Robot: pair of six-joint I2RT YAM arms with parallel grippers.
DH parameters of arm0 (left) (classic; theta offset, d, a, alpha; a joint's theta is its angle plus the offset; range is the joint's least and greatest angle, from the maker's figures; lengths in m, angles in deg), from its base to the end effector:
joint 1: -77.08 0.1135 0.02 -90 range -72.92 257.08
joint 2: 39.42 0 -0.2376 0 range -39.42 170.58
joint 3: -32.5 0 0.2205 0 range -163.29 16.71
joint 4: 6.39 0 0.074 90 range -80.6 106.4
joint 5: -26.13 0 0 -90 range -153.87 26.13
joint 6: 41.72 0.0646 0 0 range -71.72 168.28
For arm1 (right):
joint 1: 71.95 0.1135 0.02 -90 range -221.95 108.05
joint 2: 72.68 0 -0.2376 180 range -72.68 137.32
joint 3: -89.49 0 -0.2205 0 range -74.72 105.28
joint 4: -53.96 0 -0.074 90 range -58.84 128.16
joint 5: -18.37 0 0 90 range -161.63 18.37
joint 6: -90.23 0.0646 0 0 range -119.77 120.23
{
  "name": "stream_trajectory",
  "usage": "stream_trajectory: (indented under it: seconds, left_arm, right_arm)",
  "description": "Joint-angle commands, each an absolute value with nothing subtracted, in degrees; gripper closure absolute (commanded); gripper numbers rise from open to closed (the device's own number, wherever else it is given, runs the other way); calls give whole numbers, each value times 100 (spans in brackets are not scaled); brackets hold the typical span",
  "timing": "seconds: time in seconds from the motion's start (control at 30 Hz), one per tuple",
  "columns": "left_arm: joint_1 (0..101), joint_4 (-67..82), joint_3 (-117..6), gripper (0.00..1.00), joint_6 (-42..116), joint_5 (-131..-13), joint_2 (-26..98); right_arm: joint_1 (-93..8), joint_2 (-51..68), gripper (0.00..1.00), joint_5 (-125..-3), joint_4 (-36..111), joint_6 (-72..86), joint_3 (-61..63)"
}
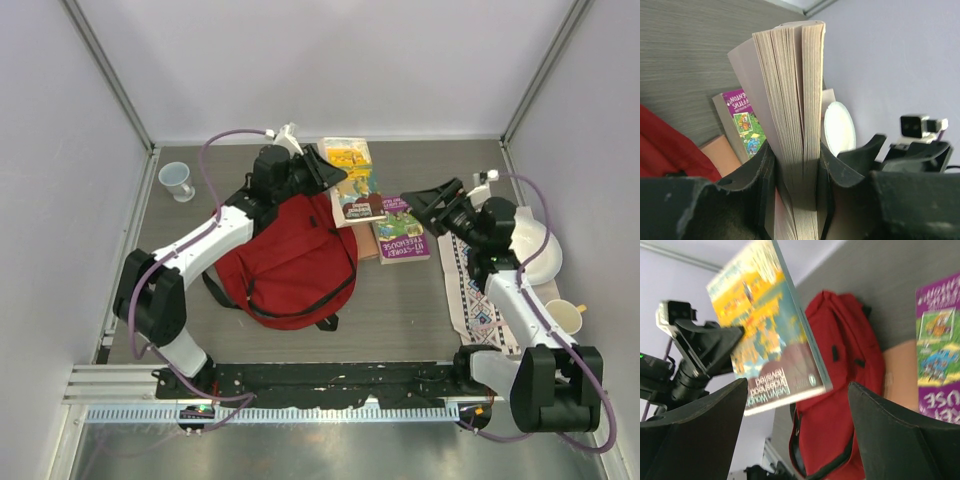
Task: Pack the student bag
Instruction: Pick up the book from the center of the board.
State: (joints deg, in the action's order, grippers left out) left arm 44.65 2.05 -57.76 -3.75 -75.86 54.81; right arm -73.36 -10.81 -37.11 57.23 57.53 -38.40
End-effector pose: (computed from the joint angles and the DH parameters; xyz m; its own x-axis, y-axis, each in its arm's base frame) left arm 0.3232 -0.2213 0.3057 -0.6601 -0.4942 -0.5657 0.2851 0.5319 -0.7974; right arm 0.2525 0.0304 0.2713 -0.5177 0.7063 -0.4829 -0.1981 0.4501 0.8707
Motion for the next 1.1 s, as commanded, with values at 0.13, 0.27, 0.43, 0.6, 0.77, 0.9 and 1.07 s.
stream_trajectory:
  seconds: [0.13, 0.27, 0.43, 0.6, 0.77, 0.9, 1.07]
  left_arm:
    - [4473, -1985, -5272, 100, -972, -6862, 4794]
    - [4473, -2399, -5044, 100, -1236, -6782, 4741]
    - [4465, -2873, -4763, 100, -1806, -6782, 4724]
    - [4447, -3059, -4639, 100, -2098, -6870, 4715]
    - [4359, -3059, -4595, 100, -2168, -6897, 4768]
    - [4315, -3094, -4586, 100, -2247, -6897, 4838]
    - [4262, -3129, -4586, 100, -2300, -6905, 4943]
  right_arm:
    - [-5852, -879, 14, -4385, 7186, 7061, -4447]
    - [-5543, -545, 14, -4684, 8174, 7660, -4677]
    - [-5393, -88, 14, -4991, 9210, 8047, -4765]
    - [-5375, 194, 13, -5097, 9757, 8118, -4695]
    - [-5384, 466, 13, -5106, 9942, 8135, -4423]
    - [-5367, 756, 19, -5124, 10354, 8398, -4334]
    - [-5340, 976, 35, -5124, 10795, 8557, -4238]
